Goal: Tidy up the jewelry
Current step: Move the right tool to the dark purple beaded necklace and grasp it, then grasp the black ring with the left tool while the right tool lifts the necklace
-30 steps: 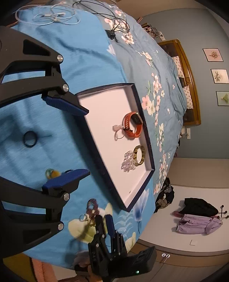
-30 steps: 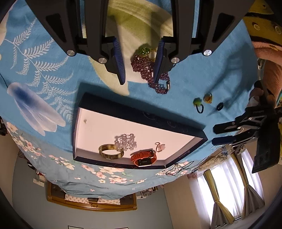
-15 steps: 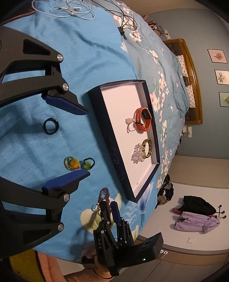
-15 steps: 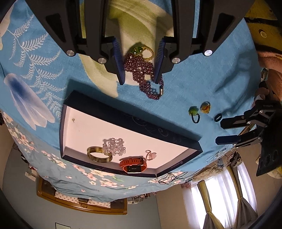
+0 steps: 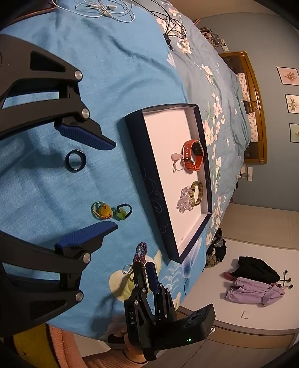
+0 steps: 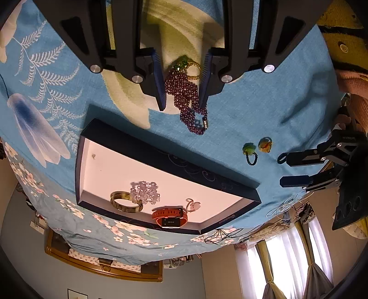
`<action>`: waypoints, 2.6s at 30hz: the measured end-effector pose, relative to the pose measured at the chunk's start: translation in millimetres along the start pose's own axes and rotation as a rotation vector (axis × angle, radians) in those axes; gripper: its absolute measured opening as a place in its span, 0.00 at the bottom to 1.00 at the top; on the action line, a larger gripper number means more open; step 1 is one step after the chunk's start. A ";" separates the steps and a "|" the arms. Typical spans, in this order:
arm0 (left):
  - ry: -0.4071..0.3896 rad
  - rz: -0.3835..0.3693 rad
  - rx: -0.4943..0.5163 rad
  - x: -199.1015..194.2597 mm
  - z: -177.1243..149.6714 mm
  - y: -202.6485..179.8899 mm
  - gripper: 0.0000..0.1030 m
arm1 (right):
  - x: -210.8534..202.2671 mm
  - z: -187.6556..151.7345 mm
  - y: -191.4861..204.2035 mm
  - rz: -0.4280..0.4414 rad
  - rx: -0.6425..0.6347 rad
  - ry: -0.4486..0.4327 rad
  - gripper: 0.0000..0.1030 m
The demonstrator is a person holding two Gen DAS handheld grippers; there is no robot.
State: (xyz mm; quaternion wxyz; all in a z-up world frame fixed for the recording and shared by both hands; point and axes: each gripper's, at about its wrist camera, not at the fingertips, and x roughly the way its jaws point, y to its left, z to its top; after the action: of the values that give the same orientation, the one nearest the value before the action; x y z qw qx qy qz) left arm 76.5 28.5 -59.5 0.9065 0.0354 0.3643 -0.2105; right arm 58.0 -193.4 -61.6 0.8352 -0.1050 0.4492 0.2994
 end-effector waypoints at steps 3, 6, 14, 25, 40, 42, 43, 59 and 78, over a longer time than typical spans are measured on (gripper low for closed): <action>-0.001 -0.001 -0.001 0.0 -0.2 -0.4 0.63 | 0.6 -0.4 1.0 -0.004 -0.007 0.002 0.28; -0.002 -0.001 -0.014 -0.4 0.1 0.1 0.63 | 0.8 -1.6 3.5 -0.011 -0.013 0.002 0.28; -0.004 -0.007 -0.019 -0.8 0.2 -0.7 0.63 | -5.1 -6.6 3.8 -0.018 -0.010 0.005 0.34; -0.001 -0.012 -0.022 1.7 -1.3 -1.4 0.64 | -2.7 4.1 6.7 -0.005 -0.028 -0.001 0.34; 0.004 -0.009 -0.041 -1.1 -4.7 3.1 0.65 | -26.5 10.1 -18.5 0.069 0.102 -0.100 0.08; 0.010 -0.007 -0.041 -0.5 -5.1 3.9 0.65 | -37.3 10.9 -24.1 0.096 0.139 -0.142 0.08; 0.015 -0.006 -0.041 0.1 -5.6 4.2 0.65 | -40.9 11.3 -24.9 0.097 0.143 -0.155 0.08; 0.107 0.039 -0.057 5.2 -23.6 11.3 0.49 | -45.2 8.8 -20.3 0.137 0.187 -0.211 0.08; 0.124 0.100 -0.068 10.6 -23.4 15.3 0.22 | -45.6 9.7 -10.1 0.174 0.193 -0.253 0.08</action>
State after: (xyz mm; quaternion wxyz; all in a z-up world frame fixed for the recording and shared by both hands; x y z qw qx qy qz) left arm 74.5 43.7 -85.1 0.8923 0.0357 0.4243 -0.1500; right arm 51.7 -215.7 -20.0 0.8623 0.0532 0.3744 0.3367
